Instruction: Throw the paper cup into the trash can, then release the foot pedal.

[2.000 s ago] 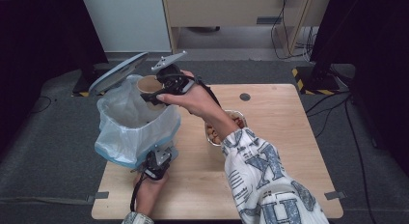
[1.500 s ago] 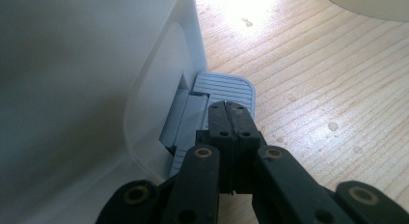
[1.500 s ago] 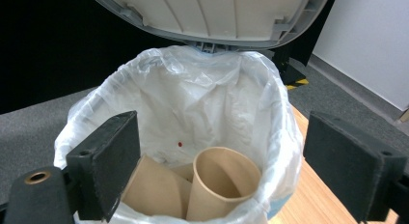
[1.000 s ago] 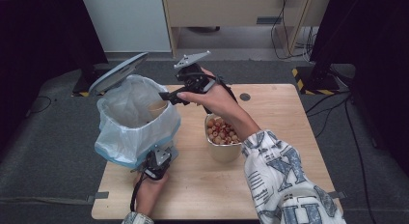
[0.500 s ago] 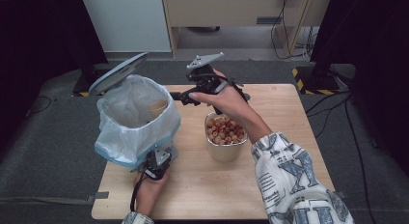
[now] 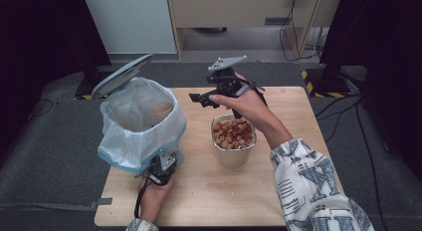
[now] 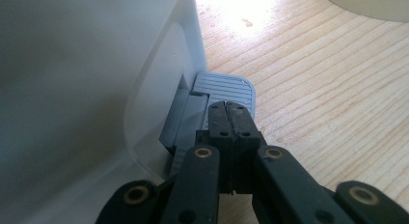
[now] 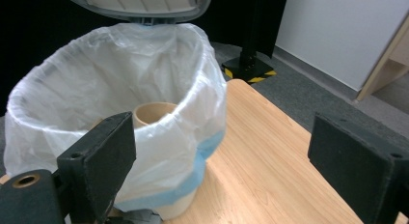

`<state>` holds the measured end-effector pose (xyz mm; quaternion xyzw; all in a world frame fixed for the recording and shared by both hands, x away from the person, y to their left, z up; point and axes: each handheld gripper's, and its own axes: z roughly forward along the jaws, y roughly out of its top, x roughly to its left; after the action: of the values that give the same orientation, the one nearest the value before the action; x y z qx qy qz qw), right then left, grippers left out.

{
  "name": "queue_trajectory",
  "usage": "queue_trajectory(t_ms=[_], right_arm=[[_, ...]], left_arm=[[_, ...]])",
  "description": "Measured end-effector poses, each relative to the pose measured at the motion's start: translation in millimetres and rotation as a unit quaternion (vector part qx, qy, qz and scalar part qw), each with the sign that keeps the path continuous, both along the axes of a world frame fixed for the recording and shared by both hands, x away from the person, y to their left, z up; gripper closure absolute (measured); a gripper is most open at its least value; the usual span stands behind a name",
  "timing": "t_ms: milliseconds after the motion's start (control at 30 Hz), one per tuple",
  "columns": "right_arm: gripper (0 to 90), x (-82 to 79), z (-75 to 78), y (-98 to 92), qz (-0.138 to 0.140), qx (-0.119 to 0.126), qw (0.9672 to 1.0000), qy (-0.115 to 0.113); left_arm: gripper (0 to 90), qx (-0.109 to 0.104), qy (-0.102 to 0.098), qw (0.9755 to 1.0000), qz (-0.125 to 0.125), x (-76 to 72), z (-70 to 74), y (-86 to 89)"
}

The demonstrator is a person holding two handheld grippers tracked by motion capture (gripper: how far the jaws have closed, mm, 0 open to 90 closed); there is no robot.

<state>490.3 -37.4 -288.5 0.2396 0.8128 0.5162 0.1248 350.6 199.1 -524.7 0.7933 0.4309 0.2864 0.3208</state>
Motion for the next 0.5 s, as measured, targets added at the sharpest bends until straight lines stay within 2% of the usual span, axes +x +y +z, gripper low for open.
queue_trajectory(t_ms=[233, 400, 500], right_arm=[[9.8, 2.0, -5.2, -24.5, -0.018, 0.002, 0.9998, 0.002], [9.0, 2.7, -10.4, -52.9, -0.042, 0.002, 0.9991, 0.006], [8.5, 2.5, -14.0, -71.7, -0.059, 0.004, 0.9982, 0.007]], left_arm=[[88.0, -0.006, 0.000, 1.0000, 0.000, -0.4, -0.3, 0.5], [67.6, -0.021, -0.007, 0.9996, 0.015, -4.9, 4.4, 0.3], [58.0, -0.035, -0.007, 0.9993, 0.012, -11.1, 7.4, -1.8]])
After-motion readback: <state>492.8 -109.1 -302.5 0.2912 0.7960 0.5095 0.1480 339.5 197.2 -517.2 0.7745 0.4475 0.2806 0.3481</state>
